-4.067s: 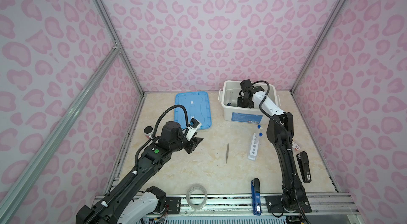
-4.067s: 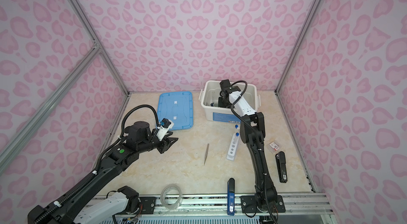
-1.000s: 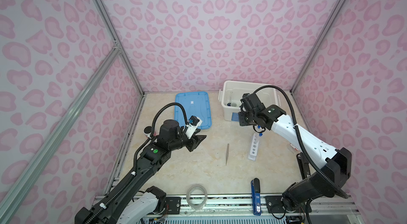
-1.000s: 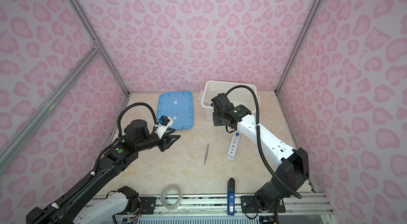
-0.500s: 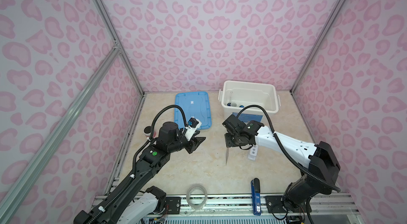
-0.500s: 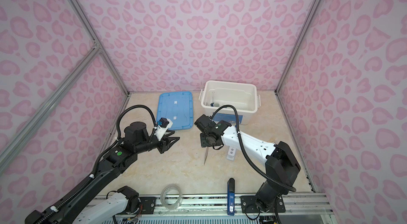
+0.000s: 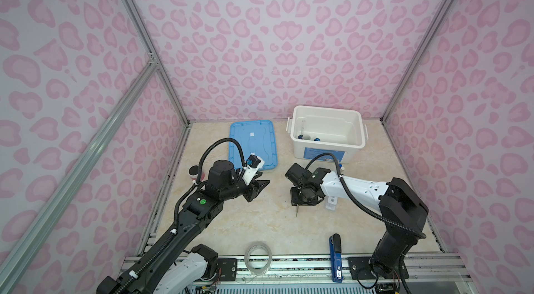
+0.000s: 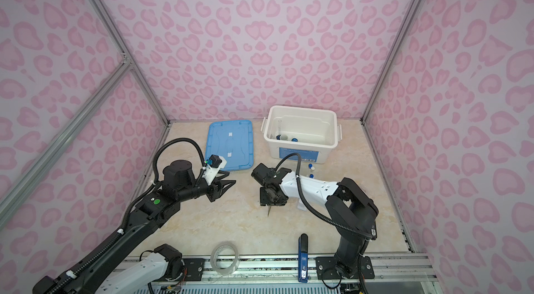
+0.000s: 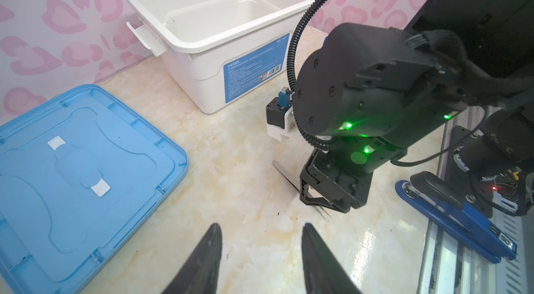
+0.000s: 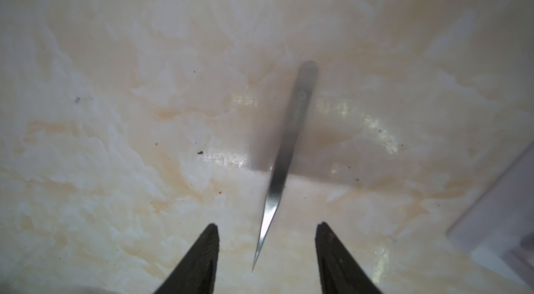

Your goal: Organize the chemistry lab equipment

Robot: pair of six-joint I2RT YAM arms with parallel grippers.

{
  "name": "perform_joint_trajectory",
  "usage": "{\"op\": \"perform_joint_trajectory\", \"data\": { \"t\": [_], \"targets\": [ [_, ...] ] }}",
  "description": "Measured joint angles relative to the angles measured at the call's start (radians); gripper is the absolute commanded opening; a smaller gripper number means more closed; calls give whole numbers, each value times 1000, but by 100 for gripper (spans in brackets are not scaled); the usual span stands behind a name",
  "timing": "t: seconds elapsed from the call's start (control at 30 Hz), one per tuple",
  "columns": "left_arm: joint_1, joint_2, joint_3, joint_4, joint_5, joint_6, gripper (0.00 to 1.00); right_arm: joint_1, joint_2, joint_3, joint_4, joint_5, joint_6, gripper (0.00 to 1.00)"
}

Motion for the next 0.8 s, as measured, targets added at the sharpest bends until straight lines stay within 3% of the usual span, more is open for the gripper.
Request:
{"op": "perform_joint_trajectory", "data": {
  "t": [0.8],
  "targets": [
    [0, 14, 0, 0, 3, 0, 47, -6, 80, -11, 48, -37, 32, 44]
  ]
}}
